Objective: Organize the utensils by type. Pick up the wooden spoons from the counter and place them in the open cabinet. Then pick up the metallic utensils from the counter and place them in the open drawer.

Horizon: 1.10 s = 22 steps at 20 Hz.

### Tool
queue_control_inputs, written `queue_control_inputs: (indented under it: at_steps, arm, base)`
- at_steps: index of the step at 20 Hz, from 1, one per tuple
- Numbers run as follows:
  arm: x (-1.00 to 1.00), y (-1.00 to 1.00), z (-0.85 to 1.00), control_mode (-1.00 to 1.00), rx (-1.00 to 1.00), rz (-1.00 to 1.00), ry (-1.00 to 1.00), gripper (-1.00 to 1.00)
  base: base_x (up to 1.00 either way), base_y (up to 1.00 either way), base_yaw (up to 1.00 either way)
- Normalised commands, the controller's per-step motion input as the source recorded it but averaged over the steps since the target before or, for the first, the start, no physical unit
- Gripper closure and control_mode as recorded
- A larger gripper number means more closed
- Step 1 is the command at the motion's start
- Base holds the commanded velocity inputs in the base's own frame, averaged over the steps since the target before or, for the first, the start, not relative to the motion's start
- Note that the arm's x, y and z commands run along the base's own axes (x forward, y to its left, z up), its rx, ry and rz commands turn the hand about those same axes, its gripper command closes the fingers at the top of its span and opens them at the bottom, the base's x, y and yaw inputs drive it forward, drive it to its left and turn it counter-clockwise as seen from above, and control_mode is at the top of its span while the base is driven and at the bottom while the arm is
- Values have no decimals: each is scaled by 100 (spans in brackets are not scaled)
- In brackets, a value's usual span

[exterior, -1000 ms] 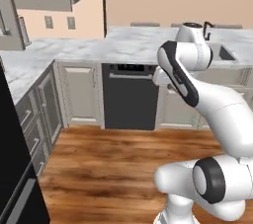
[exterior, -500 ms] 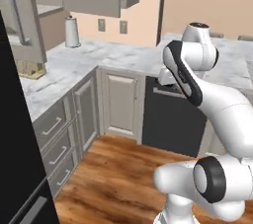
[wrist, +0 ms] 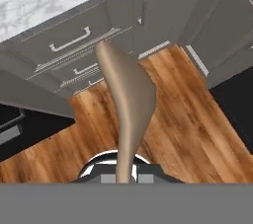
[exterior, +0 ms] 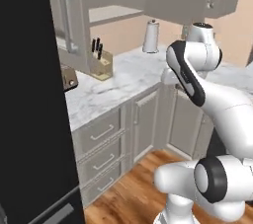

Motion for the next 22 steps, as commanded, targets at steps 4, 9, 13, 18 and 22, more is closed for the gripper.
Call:
queue_control_inputs:
  at_steps: [4, 9, 13, 18, 22]
  arm:
    - [0, 0, 0, 100, 0, 0, 0, 100]
    - [0, 0, 0, 100, 0, 0, 0, 100]
    - [0, 0, 0, 100, 0, 0, 0, 100]
    - [0, 0, 0, 100, 0, 0, 0, 100]
    - [0, 0, 0, 100, 0, 0, 0, 100]
  base:
    - [14, -54, 78]
    - [-20, -89, 61]
    - [-9, -89, 63]
    - [-3, -82, 57]
    - [-6, -65, 18]
